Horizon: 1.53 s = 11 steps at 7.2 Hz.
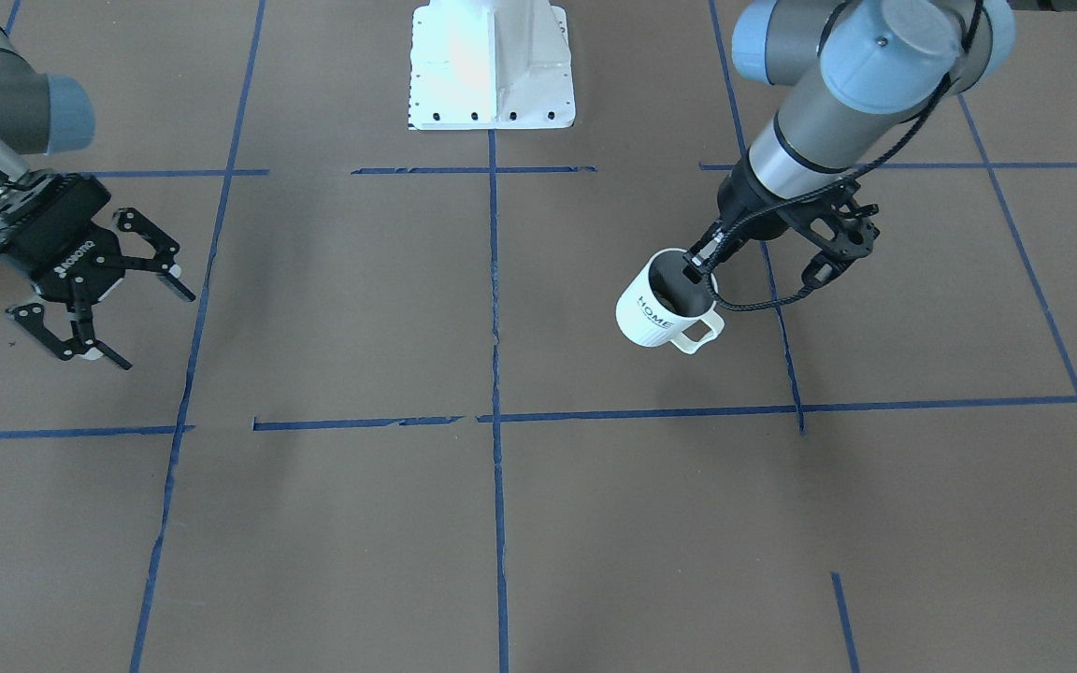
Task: Left arm hands cup to right arm to dump lemon
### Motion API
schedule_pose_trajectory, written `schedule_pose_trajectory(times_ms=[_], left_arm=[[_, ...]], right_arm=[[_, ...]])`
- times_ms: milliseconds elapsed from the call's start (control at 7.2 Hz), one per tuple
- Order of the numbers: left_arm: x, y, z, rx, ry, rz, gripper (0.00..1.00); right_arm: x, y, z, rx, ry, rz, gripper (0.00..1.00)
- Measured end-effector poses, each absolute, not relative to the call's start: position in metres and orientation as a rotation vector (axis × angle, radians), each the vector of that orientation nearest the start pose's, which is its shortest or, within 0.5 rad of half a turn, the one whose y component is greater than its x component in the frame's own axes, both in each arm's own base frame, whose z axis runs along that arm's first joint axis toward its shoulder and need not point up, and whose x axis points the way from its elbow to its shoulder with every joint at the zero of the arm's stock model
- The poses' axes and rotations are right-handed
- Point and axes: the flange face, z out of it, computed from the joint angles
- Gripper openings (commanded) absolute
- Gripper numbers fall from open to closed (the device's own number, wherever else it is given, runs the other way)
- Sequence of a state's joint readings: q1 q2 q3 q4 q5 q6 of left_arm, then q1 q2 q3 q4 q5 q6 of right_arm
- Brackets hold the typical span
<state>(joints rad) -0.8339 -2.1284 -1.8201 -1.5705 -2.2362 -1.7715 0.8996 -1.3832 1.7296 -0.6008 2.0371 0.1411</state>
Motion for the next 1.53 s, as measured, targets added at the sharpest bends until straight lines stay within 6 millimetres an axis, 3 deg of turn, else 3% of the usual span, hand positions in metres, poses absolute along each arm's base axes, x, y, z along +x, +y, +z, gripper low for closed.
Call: schedule_pose_trajectory(times_ms=[417,694,1111,1528], left_arm=[[0.385,-0.500,0.183,-0.399,0.979,-0.700,0.00],[0.392,-0.494,0.172,-0.411,0.987,-0.701,0.00],[0.409,-0.482,0.156,-0.417,0.995,-0.705,0.00],[0.427,-0.465,0.139,-0.432,1.004,-0.709,0.00]], right_arm=[[-0.406,-0.443,0.289,1.244,-0.977,-0.615,0.99],[-0.463,-0.397,0.254,1.288,-1.012,-0.506,0.99],[-0.498,-0.361,0.222,1.308,-1.072,-0.492,0.99],[-0.503,-0.355,0.215,1.312,-1.083,-0.489,0.99]])
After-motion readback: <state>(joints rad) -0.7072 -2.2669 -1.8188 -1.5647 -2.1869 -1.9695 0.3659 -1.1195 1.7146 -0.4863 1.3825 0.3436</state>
